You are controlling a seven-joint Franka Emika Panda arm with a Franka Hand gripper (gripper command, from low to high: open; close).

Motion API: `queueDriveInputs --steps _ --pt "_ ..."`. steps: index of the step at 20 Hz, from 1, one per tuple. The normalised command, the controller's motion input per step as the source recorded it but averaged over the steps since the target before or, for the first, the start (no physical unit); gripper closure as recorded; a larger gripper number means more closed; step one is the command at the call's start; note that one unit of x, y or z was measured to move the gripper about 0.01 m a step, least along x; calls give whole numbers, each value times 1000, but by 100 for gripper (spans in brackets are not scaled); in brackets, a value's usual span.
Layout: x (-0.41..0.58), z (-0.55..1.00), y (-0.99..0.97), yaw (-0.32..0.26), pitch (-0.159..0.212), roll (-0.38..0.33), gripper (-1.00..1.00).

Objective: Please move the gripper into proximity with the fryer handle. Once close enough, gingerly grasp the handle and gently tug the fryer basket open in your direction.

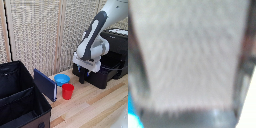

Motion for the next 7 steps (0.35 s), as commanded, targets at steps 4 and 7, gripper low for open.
queueDriveInputs --steps 4,7 --pt "6 698 11 -82 39 0 -100" --pt "99 558 36 -29 74 0 -100"
